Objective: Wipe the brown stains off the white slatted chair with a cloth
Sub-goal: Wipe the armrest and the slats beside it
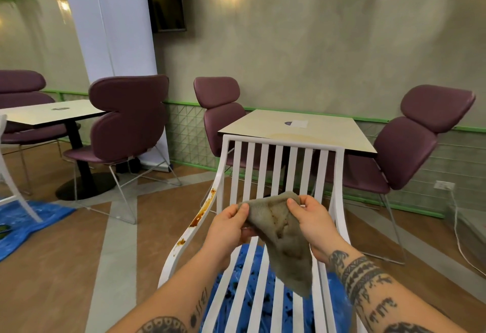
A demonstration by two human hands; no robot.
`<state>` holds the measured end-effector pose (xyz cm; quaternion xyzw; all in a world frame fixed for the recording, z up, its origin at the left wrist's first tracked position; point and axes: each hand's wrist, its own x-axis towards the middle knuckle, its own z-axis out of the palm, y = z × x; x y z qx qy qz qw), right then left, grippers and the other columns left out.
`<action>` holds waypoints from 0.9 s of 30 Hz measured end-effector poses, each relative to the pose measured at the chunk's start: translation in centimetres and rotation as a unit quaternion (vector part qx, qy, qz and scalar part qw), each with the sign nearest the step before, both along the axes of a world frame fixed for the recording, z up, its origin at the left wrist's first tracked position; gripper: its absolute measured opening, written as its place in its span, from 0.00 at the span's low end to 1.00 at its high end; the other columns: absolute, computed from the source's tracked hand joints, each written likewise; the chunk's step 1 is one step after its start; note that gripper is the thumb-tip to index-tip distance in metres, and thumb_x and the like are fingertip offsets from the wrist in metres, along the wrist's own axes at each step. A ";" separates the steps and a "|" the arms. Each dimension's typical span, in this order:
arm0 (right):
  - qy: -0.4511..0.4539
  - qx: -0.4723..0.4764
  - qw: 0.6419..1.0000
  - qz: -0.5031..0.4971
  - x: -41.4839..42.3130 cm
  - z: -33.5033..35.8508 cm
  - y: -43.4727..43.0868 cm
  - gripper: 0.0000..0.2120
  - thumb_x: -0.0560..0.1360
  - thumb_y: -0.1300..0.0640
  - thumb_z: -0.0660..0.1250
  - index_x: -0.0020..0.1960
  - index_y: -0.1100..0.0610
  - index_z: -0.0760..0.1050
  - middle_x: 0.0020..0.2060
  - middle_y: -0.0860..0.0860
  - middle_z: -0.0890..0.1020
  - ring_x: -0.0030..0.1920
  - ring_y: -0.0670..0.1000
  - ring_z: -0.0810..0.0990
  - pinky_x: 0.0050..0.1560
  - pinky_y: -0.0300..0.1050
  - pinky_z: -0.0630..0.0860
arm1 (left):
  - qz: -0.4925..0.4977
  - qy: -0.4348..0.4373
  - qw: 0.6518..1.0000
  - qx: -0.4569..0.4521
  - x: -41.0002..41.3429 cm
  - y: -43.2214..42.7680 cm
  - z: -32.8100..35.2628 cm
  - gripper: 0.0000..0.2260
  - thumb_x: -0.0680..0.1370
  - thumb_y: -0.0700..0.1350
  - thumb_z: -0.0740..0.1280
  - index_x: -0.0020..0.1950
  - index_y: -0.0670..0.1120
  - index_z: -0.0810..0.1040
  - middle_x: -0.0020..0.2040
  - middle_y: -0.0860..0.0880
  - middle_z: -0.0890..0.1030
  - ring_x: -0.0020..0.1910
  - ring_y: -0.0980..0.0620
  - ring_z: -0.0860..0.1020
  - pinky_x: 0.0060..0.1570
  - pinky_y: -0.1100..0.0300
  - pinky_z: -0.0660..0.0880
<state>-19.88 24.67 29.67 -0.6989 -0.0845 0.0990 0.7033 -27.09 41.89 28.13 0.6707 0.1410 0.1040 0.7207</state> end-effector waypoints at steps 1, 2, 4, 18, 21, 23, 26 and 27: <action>0.010 0.011 1.000 0.000 0.1 0.1 -0.1 0.09 0.82 0.53 0.64 0.58 0.57 0.76 0.47 0.57 0.87 0.46 0.55 0.87 0.43 0.51 0.84 | -0.001 -0.006 1.000 0.001 0.1 -0.1 0.2 0.13 0.84 0.52 0.60 0.58 0.47 0.80 0.50 0.44 0.85 0.46 0.45 0.85 0.48 0.52 0.82; 0.024 0.026 0.999 0.001 0.2 0.2 -0.2 0.09 0.82 0.54 0.64 0.58 0.58 0.76 0.47 0.57 0.87 0.46 0.56 0.87 0.42 0.51 0.83 | 0.000 -0.012 1.000 0.003 0.2 -0.2 0.5 0.13 0.84 0.53 0.60 0.58 0.47 0.80 0.51 0.43 0.84 0.47 0.42 0.84 0.51 0.50 0.82; 0.069 0.071 0.995 0.012 0.4 0.4 -0.4 0.10 0.83 0.54 0.64 0.60 0.59 0.76 0.48 0.58 0.87 0.48 0.58 0.87 0.44 0.53 0.83 | 0.002 -0.021 1.000 -0.023 0.2 -0.2 0.8 0.12 0.84 0.54 0.61 0.57 0.51 0.81 0.55 0.44 0.83 0.54 0.42 0.82 0.57 0.45 0.80; 0.195 0.121 0.972 0.052 1.9 -0.5 -2.2 0.18 0.83 0.52 0.63 0.66 0.62 0.76 0.56 0.64 0.84 0.57 0.65 0.83 0.57 0.63 0.80 | -0.072 0.027 0.971 -0.226 0.9 -1.0 -3.4 0.12 0.83 0.44 0.65 0.65 0.47 0.78 0.60 0.41 0.83 0.59 0.40 0.81 0.59 0.39 0.78; 0.194 0.092 0.969 0.123 1.3 -1.3 -2.5 0.21 0.82 0.45 0.63 0.66 0.59 0.77 0.60 0.61 0.82 0.62 0.63 0.81 0.58 0.62 0.79 | -0.031 0.017 0.970 -0.241 1.4 -0.9 -2.3 0.11 0.82 0.44 0.66 0.64 0.46 0.77 0.58 0.39 0.83 0.55 0.41 0.82 0.52 0.44 0.82; 0.197 0.026 0.970 0.140 0.7 -2.6 -2.2 0.25 0.76 0.45 0.70 0.68 0.57 0.76 0.61 0.60 0.83 0.61 0.61 0.81 0.55 0.58 0.81 | -0.009 0.023 0.973 -0.230 1.6 -0.8 -1.8 0.10 0.82 0.43 0.66 0.63 0.46 0.78 0.57 0.39 0.83 0.52 0.42 0.82 0.46 0.49 0.81; 0.200 0.030 0.974 0.100 0.7 -4.2 -1.6 0.37 0.74 0.54 0.74 0.79 0.55 0.61 0.61 0.57 0.82 0.59 0.58 0.83 0.50 0.53 0.81 | 0.032 0.049 0.976 -0.211 2.0 -0.3 -1.8 0.09 0.83 0.42 0.66 0.62 0.46 0.78 0.55 0.39 0.81 0.49 0.42 0.81 0.46 0.49 0.81; 0.192 0.047 0.976 0.089 0.8 -4.3 -1.6 0.37 0.76 0.57 0.73 0.79 0.53 0.59 0.62 0.57 0.82 0.59 0.58 0.83 0.50 0.52 0.81 | 0.043 0.060 0.975 -0.209 2.0 0.0 -1.9 0.09 0.82 0.42 0.66 0.63 0.46 0.78 0.55 0.39 0.81 0.50 0.43 0.80 0.47 0.49 0.81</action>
